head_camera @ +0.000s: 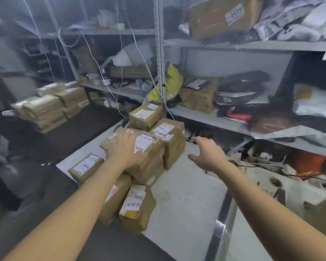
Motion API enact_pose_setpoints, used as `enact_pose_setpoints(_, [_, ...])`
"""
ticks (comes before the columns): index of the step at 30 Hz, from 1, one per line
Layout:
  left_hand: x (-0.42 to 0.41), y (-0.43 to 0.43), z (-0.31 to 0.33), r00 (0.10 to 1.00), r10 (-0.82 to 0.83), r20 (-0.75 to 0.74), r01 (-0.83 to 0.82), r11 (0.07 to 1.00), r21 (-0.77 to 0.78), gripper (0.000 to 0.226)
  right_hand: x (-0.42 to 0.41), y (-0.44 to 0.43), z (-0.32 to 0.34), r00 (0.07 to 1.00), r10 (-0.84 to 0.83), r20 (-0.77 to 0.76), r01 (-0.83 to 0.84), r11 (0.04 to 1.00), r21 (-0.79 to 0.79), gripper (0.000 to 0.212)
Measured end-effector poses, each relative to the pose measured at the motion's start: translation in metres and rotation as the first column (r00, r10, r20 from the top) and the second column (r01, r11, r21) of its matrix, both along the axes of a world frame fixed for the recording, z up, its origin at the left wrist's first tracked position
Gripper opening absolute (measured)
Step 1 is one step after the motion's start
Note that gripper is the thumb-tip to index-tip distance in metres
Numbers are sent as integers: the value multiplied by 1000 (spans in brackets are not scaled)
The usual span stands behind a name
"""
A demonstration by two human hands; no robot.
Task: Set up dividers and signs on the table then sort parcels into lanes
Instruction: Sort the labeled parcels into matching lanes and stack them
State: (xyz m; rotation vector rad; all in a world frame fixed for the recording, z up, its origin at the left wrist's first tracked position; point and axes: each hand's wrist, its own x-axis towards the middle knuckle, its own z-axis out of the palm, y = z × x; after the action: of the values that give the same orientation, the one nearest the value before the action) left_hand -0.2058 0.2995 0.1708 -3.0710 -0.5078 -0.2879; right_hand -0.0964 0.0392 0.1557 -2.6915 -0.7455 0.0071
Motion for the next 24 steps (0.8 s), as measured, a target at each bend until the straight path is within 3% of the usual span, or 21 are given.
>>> enact_pose_setpoints(6, [29,61,-15,989,129,-68,-135,987,-87,60,33,76,-28,994,27,-106,-18,996,85,59])
enact_pose_setpoints(8, [36,80,-27,990,125,-70,-136,970,-199,57,36,98,-37,990,7,-141,6,996,87,59])
enact_pose_setpoints(11, [41,100,-48,990,121,-77,-143,850,-508,66,30,127,-52,974,-46,-220,68,993,93,54])
enact_pose_setpoints(15, [49,123,-74,990,55,-133,-130,735,-666,80,12,158,-72,928,-116,-354,182,970,160,64])
enact_pose_setpoints(18, [52,136,-82,992,20,-123,-108,631,-768,87,-5,177,-79,881,-173,-440,314,910,270,71])
enact_pose_setpoints(21, [50,141,-88,998,-31,-64,-34,575,-817,71,-25,195,-77,791,-221,-570,486,794,366,73])
enact_pose_setpoints(24, [47,144,-91,998,-58,-26,6,499,-867,71,-39,210,-76,709,-229,-667,609,675,416,79])
